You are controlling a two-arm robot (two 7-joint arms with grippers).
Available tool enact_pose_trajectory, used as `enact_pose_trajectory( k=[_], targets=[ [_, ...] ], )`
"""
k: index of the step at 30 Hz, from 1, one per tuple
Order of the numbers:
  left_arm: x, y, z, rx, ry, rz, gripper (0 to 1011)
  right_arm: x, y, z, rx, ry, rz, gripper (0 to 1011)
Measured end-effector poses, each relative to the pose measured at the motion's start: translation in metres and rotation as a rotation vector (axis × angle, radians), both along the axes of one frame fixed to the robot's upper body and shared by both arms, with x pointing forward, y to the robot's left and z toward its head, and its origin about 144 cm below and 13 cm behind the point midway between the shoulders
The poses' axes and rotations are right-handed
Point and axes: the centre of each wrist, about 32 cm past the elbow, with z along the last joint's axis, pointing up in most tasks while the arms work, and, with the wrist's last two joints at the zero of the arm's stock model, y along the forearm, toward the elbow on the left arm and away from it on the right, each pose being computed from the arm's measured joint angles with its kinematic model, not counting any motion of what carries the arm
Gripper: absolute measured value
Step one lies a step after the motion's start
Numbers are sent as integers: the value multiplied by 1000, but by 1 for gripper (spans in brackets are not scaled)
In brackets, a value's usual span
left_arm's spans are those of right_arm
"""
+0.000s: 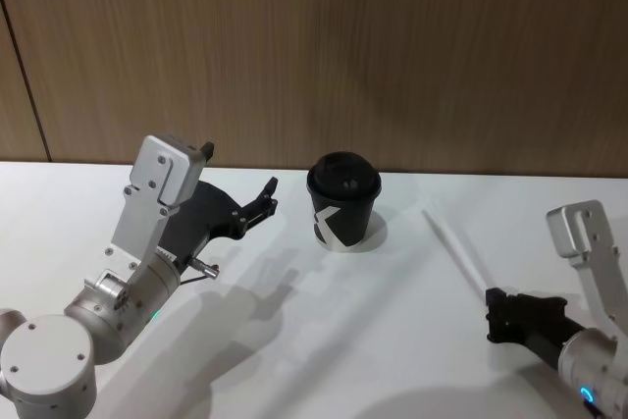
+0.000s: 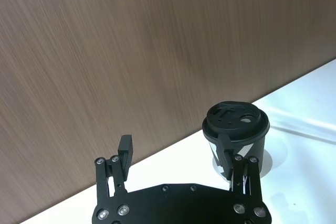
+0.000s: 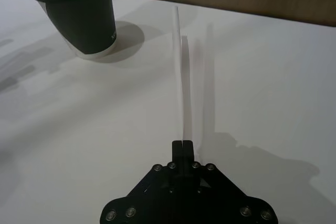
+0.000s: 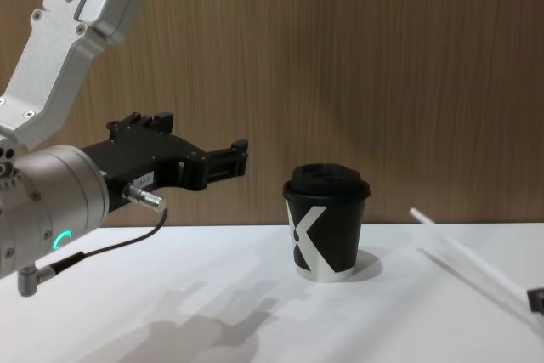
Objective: Pick up the straw with one hand, pass it to the other hand, and insert it into the cup.
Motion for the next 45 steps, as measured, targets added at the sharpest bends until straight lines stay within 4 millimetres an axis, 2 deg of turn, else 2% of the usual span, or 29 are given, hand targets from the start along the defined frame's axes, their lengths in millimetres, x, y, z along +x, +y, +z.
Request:
enact_pose_trajectory(
  k=[25,45],
  targets=[
    [0,0,0,0,0,0,1000,-6,-28,-9,-57,-368,-28,1],
    [0,0,0,0,0,0,1000,-8,-59,-10,-60,-667,159,2]
  ],
)
